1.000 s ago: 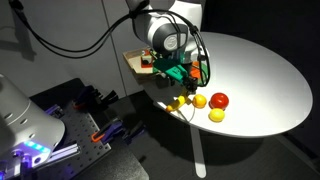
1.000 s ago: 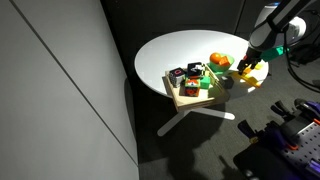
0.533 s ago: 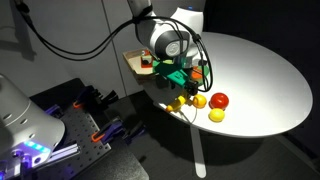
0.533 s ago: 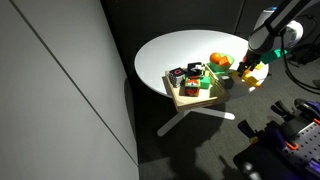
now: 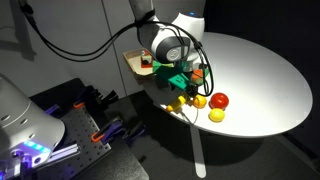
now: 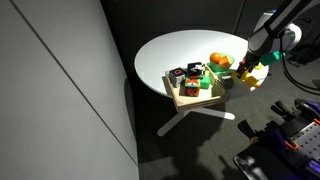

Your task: Pick up the banana, then drop it on the tray

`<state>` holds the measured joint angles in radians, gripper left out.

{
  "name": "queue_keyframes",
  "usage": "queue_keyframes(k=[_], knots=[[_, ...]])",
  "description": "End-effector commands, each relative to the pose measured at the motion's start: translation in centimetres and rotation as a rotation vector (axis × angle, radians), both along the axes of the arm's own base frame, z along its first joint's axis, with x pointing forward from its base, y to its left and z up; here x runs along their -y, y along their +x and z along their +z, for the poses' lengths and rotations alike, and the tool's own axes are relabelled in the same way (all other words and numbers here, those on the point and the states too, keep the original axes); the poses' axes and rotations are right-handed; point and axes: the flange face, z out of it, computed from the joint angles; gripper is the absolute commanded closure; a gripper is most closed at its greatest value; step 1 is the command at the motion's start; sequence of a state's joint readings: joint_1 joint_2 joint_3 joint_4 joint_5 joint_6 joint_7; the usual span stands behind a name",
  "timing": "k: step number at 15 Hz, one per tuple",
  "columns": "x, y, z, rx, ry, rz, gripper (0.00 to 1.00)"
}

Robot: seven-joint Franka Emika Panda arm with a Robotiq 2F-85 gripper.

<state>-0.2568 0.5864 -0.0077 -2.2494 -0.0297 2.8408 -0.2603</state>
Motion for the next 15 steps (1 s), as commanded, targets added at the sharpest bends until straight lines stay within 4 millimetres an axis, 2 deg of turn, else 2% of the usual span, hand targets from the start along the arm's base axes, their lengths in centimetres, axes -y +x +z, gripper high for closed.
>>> queue_keyframes(k=[1,2,9,15], knots=[[0.7,0.5,-0.3,0.014,0.010,0.011,0.25],[0.8,0.5,-0.4,0.013,0.008,0.011,0.26],[1.1,0.5,-0.1,0.000,-0.005,0.000,0.82],[1.8,0.4,1.1,0.003,-0.012,-0.015,0.84]])
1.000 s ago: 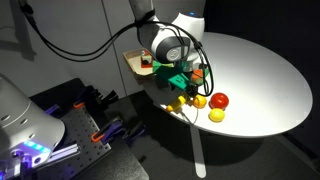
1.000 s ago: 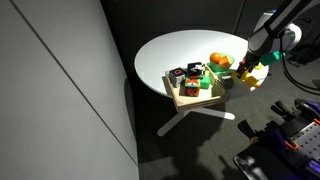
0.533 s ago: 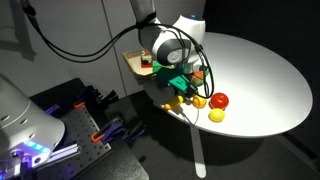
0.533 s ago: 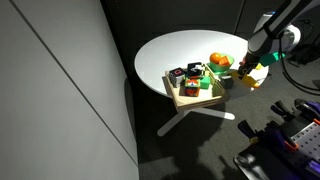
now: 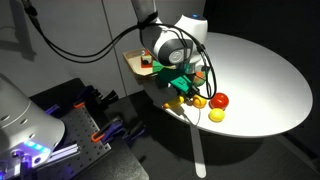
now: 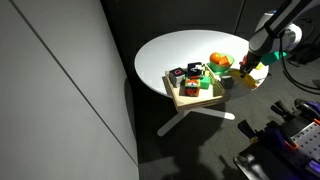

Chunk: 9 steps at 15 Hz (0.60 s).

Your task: Pick up the banana, then drop it on the tray

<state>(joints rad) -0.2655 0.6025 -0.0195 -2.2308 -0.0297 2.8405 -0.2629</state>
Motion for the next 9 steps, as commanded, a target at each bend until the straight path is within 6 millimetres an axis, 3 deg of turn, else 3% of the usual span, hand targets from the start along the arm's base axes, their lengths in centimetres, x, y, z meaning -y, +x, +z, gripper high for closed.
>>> queue_keyframes(k=[1,9], knots=[[0.6,0.3,1.7,0.004,-0.006,-0.003,0.84],[0.1,0.8,4.8,0.028,0.005,0.003,0.84]])
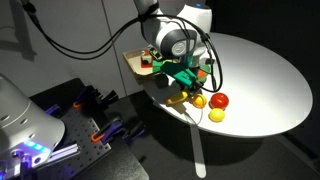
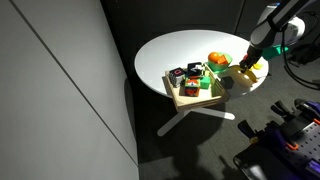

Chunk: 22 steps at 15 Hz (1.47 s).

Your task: Pick up the banana, then drop it on the tray

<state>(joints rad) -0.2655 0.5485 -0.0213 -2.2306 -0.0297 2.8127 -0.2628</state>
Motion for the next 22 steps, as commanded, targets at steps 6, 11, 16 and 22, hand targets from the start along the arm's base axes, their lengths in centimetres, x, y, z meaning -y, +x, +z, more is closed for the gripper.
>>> queue_keyframes(k=[6,11,16,22], knots=[[-1.1,-0.2,5.1,0.010,0.031,0.024,0.84],[-2.5,-0.1,7.5,0.043,0.081,0.032,0.84],[-4.2,0.4,9.2,0.061,0.123,0.037,0.84],[-4.7,1.1,8.8,0.055,0.116,0.024,0.84]])
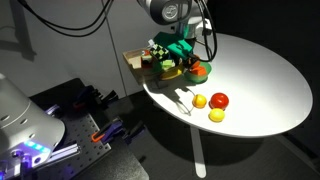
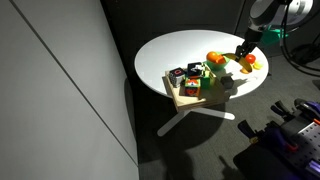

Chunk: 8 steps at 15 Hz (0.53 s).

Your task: Pick up the banana, then drop it on the tray

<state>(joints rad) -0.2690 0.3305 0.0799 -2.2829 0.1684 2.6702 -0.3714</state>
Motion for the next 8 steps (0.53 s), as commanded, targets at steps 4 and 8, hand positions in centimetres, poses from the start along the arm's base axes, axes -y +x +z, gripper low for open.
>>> queue_keyframes(k=[4,8], knots=[[-0.12,-0.03,-0.29,-0.007,0.000,0.001,0.59],[-0.12,-0.03,-0.31,-0.008,0.000,0.001,0.59]])
